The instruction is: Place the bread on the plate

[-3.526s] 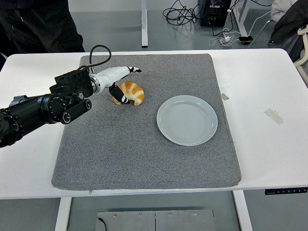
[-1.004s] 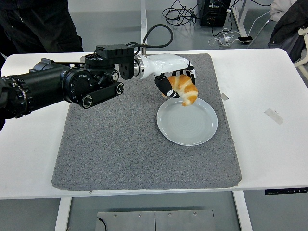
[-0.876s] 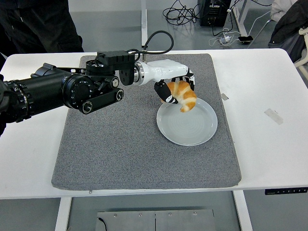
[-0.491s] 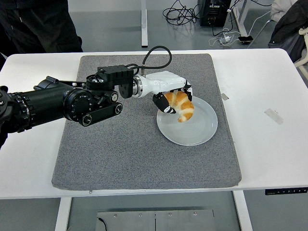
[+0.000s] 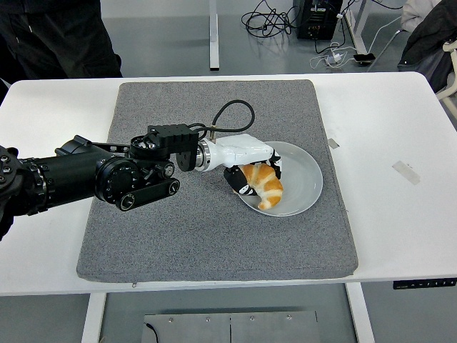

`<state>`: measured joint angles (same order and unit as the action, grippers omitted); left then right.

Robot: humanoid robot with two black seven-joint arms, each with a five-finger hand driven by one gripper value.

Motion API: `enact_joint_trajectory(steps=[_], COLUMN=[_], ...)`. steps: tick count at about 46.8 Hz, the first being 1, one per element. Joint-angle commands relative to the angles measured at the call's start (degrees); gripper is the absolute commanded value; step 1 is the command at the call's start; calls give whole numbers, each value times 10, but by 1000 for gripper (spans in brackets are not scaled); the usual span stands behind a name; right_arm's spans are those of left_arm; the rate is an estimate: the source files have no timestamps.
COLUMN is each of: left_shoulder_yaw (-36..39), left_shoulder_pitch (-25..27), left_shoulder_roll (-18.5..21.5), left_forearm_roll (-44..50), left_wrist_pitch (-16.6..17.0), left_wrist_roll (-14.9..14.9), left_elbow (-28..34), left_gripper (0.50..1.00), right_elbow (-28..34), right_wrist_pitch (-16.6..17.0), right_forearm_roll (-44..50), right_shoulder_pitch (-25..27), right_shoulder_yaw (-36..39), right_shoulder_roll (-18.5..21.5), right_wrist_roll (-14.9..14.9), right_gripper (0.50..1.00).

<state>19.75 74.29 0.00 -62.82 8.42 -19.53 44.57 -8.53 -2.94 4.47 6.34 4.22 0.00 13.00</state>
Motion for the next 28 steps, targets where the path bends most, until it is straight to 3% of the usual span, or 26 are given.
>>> enact_joint_trajectory(steps=[1, 28], left_shoulder_yaw=[0, 1], left_shoulder_pitch=[0, 1], left_shoulder_roll=[0, 0], left_forearm_roll=[0, 0], left_wrist_pitch=[1, 8], left_wrist_roll=[0, 5], left_elbow=[0, -2], left_gripper=[500, 500], right_elbow=[0, 0], right_wrist_pitch=[0, 0], right_forearm_roll=[-1, -1], right_shoulder_pitch=[0, 0], right_shoulder_yaw=[0, 0], right_shoulder_roll=[0, 0], right_wrist_roll=[0, 0], right_gripper=[1000, 1000])
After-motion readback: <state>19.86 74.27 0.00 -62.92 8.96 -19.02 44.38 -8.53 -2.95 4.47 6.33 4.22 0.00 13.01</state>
